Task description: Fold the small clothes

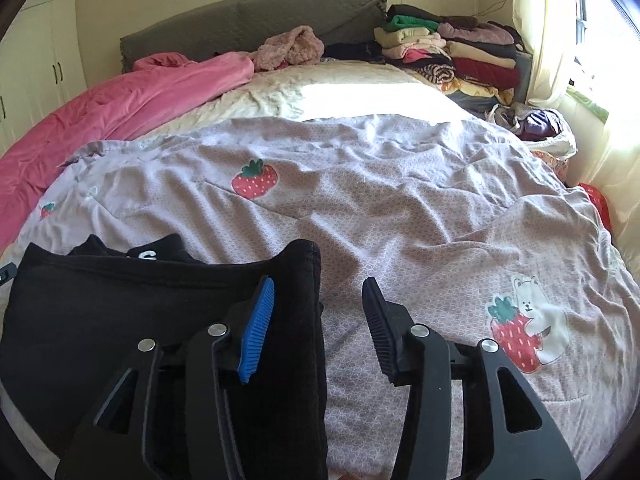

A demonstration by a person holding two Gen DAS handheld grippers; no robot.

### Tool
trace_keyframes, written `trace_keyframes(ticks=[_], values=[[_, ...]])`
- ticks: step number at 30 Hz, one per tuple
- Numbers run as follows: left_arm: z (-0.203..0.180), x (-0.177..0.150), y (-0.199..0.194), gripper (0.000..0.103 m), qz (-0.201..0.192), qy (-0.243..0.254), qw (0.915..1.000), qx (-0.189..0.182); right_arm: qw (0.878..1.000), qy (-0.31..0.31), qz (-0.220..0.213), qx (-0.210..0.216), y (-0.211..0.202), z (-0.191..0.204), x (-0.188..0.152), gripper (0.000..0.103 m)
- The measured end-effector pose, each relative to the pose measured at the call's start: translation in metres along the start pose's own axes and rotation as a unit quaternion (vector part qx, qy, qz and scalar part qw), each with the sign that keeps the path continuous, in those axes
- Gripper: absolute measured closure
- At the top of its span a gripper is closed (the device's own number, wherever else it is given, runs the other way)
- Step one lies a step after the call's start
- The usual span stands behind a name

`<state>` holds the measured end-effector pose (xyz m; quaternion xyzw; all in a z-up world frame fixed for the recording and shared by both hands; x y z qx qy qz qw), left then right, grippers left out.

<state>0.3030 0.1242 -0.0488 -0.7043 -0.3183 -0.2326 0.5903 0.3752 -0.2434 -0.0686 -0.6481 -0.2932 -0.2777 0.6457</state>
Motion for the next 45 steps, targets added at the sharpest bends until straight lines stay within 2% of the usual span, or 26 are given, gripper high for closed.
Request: trace_keyframes(ticks=[5,10,15,19,24,28,32,37,41,42,43,44,45], values=[[-0.011,0.001,-0.016,0.043,-0.009,0.013,0.9999,-0.001,0.999,-0.023,-0.028,0.022,-0.040,0.016,-0.010,0.042],[-0.022,-0.007,-0.027,0.036,-0.008,0.027,0.9996,-0.004,0.998,-0.029,-0.034,0.045,-0.068,0.033,-0.026,0.036],[-0.021,-0.015,-0.035,0.030,-0.004,0.021,0.9997,-0.009,0.999,-0.017,-0.025,0.043,-0.077,0.033,-0.046,0.035],[-0.007,-0.020,-0.043,0.029,-0.001,0.002,0.9999,-0.010,0.999,-0.010,-0.010,0.039,-0.079,0.025,-0.065,0.035],[0.026,-0.032,-0.062,0.029,-0.002,-0.046,0.9989,-0.012,0.999,0.015,0.001,0.045,-0.084,0.012,-0.082,0.035],[0.038,-0.052,-0.070,0.030,0.015,-0.076,0.9957,-0.049,0.998,0.034,0.008,0.050,-0.086,0.005,-0.091,0.035],[0.031,-0.078,-0.066,0.030,0.044,-0.105,0.9879,-0.105,0.997,0.055,0.014,0.054,-0.087,-0.002,-0.097,0.035],[0.028,-0.097,-0.052,0.030,0.066,-0.147,0.9787,-0.128,0.996,0.053,0.025,0.061,-0.085,0.000,-0.104,0.035],[0.014,-0.100,-0.047,0.031,0.066,-0.130,0.9803,-0.133,0.996,0.053,0.035,0.062,-0.077,0.002,-0.104,0.035],[0.010,-0.101,-0.045,0.032,0.066,-0.122,0.9818,-0.130,0.996,0.053,0.039,0.065,-0.074,0.003,-0.105,0.036],[0.008,-0.102,-0.043,0.040,0.068,-0.117,0.9829,-0.126,0.995,0.054,0.042,0.067,-0.072,0.003,-0.104,0.038],[0.006,-0.104,-0.040,0.054,0.070,-0.113,0.9834,-0.123,0.995,0.056,0.048,0.071,-0.068,0.004,-0.105,0.043],[0.004,-0.105,-0.039,0.063,0.070,-0.112,0.9829,-0.128,0.994,0.059,0.054,0.076,-0.064,0.005,-0.106,0.051]])
Point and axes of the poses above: each gripper's, at about its wrist camera, not at the fingertips, and y roughly the way its jaws point, z to its left, x to its top, the point moved 6 cm from there along y, roughly the way its jaws point, and after that the axes turned 4 degrees about -x, right-handed, at the moved point
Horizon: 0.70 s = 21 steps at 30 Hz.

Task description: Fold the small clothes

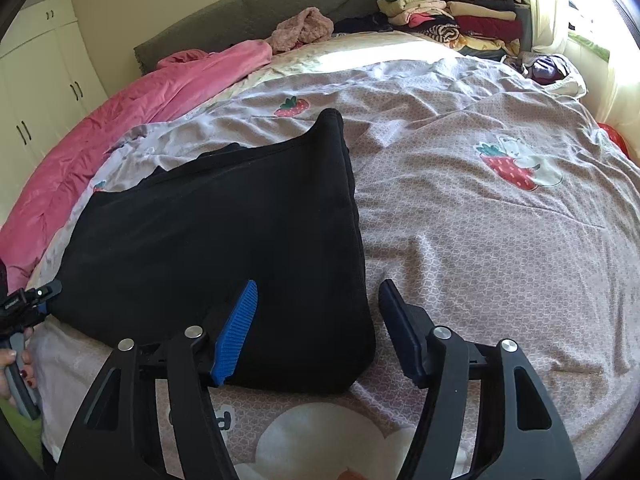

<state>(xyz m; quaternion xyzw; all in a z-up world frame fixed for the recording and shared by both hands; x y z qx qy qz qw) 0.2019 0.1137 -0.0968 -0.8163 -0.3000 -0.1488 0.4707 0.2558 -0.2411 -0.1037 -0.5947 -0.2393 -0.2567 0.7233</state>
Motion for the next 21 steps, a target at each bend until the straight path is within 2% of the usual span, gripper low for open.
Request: trace_keyframes(ticks=[2,4,5,6,9,11,14,19,21], values=[[-0.003,-0.001,-0.001,0.087,-0.002,0.009,0.9999,0.006,1.000,0.012,0.010,0.017,0.004,0.000,-0.002,0.068],[-0.008,0.002,-0.008,0.089,-0.013,0.030,0.9993,0.017,1.000,0.015,0.005,0.020,0.000,0.000,-0.002,0.080],[-0.011,0.001,-0.011,0.089,-0.012,0.040,0.9988,0.024,1.000,0.011,-0.002,0.017,-0.005,0.001,-0.001,0.089],[-0.011,0.000,-0.012,0.089,-0.012,0.046,0.9984,0.031,1.000,0.004,-0.009,0.008,-0.011,0.001,0.000,0.090],[-0.008,-0.005,-0.005,0.088,0.007,0.053,0.9973,0.049,1.000,-0.005,-0.006,-0.013,-0.012,-0.001,-0.002,0.089],[-0.003,-0.006,-0.002,0.081,0.014,0.047,0.9973,0.054,0.999,-0.019,0.003,-0.030,-0.004,-0.001,-0.005,0.087],[-0.004,-0.004,-0.008,0.075,0.009,0.054,0.9964,0.064,0.999,-0.014,0.002,-0.045,-0.004,-0.004,-0.006,0.078],[-0.009,-0.007,-0.014,0.073,0.006,0.076,0.9936,0.083,0.999,-0.016,-0.010,-0.044,-0.018,-0.003,-0.005,0.069],[-0.012,-0.007,-0.015,0.073,0.005,0.084,0.9924,0.090,0.999,-0.011,-0.016,-0.039,-0.024,-0.003,-0.005,0.057]])
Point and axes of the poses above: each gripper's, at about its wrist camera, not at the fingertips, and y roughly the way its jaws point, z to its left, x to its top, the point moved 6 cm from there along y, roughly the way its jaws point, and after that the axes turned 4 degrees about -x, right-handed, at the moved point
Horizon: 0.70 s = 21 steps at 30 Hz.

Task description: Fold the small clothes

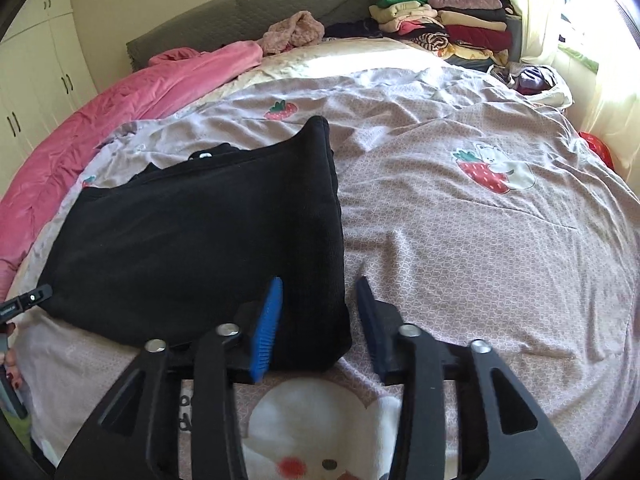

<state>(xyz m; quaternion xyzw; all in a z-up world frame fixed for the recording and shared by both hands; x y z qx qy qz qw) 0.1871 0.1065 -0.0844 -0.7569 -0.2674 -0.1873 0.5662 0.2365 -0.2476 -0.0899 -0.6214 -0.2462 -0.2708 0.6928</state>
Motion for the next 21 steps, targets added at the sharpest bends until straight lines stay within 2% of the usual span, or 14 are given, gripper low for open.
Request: trace_keyframes(ticks=[3,5,11,13,15,18,19,20,21], values=[[-0.002,0.000,-0.006,0.071,-0.007,0.008,0.9999,0.006,1.000,-0.003,-0.010,0.002,-0.010,0.002,0.001,0.051],[-0.003,0.001,-0.009,0.066,-0.010,0.011,0.9998,0.010,1.000,-0.004,-0.015,0.002,-0.014,0.003,0.003,0.047],[-0.002,0.000,-0.019,0.058,-0.020,0.018,0.9994,0.023,1.000,0.003,-0.030,0.008,-0.028,0.010,0.008,0.023],[-0.001,0.000,-0.022,0.052,-0.023,0.017,0.9993,0.026,0.999,0.001,-0.036,0.013,-0.032,0.014,0.010,0.022],[0.001,0.001,-0.025,0.045,-0.028,0.017,0.9991,0.028,0.999,-0.003,-0.043,0.015,-0.037,0.019,0.013,0.017],[0.003,0.003,-0.031,0.041,-0.037,0.019,0.9983,0.040,0.998,-0.013,-0.056,0.024,-0.046,0.032,0.017,0.015],[0.005,0.004,-0.032,0.031,-0.040,0.018,0.9981,0.043,0.998,-0.017,-0.058,0.027,-0.049,0.036,0.018,0.015],[0.006,0.004,-0.034,0.026,-0.042,0.018,0.9979,0.045,0.998,-0.022,-0.060,0.030,-0.050,0.041,0.020,0.015],[0.007,0.005,-0.035,0.026,-0.044,0.019,0.9977,0.048,0.997,-0.027,-0.061,0.034,-0.052,0.046,0.020,0.015]])
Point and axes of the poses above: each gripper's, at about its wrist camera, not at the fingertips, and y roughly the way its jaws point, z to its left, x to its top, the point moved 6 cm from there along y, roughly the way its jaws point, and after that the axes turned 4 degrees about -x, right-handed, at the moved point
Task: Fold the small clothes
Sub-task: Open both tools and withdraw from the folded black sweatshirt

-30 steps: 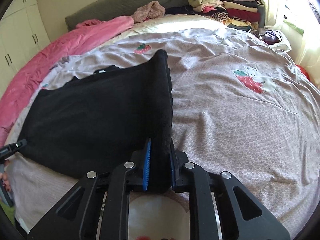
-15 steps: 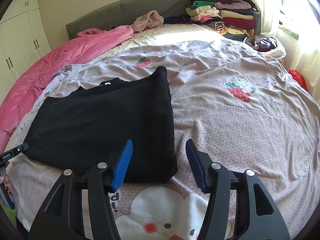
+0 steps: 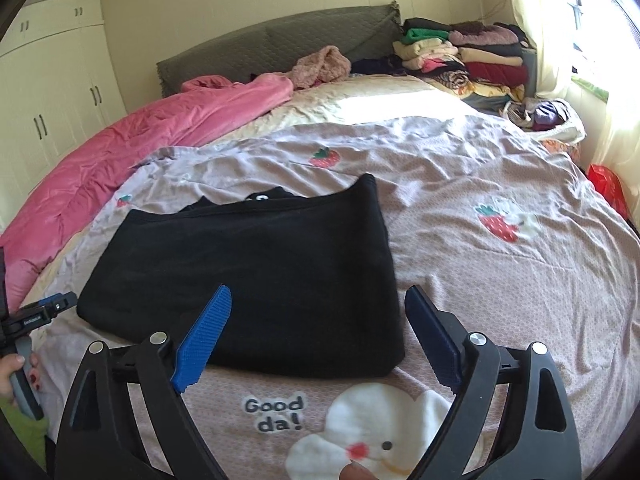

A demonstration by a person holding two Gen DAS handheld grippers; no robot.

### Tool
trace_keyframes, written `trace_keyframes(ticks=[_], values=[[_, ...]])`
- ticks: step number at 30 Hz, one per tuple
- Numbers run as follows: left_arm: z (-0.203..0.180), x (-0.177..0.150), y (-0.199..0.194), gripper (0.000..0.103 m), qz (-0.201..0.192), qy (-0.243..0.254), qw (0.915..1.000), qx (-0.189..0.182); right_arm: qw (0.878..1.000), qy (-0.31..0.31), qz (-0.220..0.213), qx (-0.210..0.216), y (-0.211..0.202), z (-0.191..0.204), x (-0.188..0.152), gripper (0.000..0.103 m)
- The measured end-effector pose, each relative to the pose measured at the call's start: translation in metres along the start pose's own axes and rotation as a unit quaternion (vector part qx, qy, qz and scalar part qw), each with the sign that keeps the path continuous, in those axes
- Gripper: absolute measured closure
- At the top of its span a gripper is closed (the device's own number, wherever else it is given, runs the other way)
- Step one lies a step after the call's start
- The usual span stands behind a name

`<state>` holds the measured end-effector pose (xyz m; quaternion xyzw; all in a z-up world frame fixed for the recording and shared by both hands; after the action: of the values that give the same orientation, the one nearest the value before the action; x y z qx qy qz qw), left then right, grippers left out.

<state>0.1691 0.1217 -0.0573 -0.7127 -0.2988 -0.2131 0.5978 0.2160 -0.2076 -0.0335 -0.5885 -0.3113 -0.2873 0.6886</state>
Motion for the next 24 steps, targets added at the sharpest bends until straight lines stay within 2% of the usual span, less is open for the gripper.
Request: trace_keyframes(ticks=[2,4,10,13,24], values=[[0.002,0.002,-0.002,0.024,-0.004,0.001,1.0000,0.004,1.000,-0.012,-0.004,0.007,-0.002,0.012,0.003,0.015],[0.006,0.003,-0.003,0.017,-0.006,0.000,0.9999,0.010,1.000,-0.024,-0.006,0.017,-0.003,0.025,0.006,0.015],[0.018,0.015,-0.002,0.017,-0.001,0.004,0.9995,0.032,0.996,-0.064,-0.010,0.054,-0.001,0.076,0.016,0.015],[0.021,0.023,-0.003,0.009,-0.003,0.006,0.9990,0.045,0.994,-0.085,-0.011,0.072,0.001,0.100,0.020,0.015],[0.014,0.062,0.005,0.009,-0.002,0.032,0.9979,0.057,0.978,-0.162,-0.011,0.133,0.017,0.191,0.031,0.015]])
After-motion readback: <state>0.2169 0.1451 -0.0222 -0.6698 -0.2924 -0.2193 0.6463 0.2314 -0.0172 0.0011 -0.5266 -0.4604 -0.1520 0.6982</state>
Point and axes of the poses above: each gripper's, at about its wrist camera, not at the fingertips, and y roughly the way its jaws point, z to its left, x to its top, the point moved 6 cm from there along y, roughly the way its jaws point, and after that the axes turned 4 degrees about -x, right-handed, at the moved point
